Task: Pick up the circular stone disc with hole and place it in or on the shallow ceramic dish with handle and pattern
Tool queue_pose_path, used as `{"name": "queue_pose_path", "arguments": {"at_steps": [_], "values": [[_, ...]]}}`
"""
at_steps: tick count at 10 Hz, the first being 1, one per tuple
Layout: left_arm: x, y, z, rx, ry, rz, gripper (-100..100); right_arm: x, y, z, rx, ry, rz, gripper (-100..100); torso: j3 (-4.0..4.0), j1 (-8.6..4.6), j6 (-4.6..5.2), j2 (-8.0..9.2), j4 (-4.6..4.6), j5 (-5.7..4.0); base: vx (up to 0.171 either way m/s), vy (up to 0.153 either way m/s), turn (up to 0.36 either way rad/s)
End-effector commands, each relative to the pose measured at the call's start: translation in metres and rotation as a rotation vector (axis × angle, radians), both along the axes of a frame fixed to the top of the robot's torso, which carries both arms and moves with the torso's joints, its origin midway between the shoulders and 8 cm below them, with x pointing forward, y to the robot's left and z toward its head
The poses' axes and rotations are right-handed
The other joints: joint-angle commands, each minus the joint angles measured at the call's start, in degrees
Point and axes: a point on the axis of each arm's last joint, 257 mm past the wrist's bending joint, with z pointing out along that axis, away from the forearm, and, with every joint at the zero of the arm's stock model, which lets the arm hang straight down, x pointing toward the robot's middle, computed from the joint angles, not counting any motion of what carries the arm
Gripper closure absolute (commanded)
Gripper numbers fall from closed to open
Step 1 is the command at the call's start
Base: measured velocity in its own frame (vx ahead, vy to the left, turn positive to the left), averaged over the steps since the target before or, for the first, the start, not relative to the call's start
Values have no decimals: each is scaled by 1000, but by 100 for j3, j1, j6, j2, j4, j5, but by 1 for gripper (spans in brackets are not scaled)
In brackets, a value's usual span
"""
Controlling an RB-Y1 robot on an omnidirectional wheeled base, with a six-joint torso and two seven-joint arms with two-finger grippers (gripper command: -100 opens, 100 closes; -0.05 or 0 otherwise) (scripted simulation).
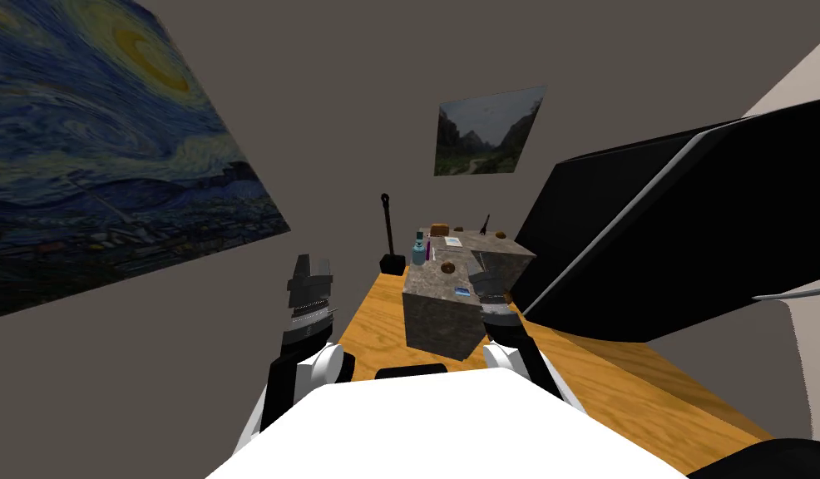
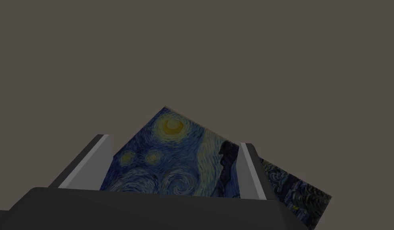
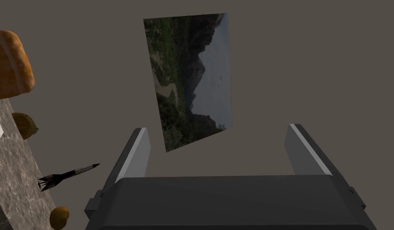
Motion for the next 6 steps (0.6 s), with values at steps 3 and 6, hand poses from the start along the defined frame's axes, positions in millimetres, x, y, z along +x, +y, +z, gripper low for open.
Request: {"name": "queue_pose_path", "arguments": {"at_steps": [3,6], "values": [[0,0,0,0,0,0,0,3,18,-30,-82,59,73,-100,3,10,-2,8,0,2,-170,49,65],[0,0,0,0,0,0,0,3,33,-63,-153,122,136,-100,-6,4,0,-10,-2,1,-155,54,67]]}}
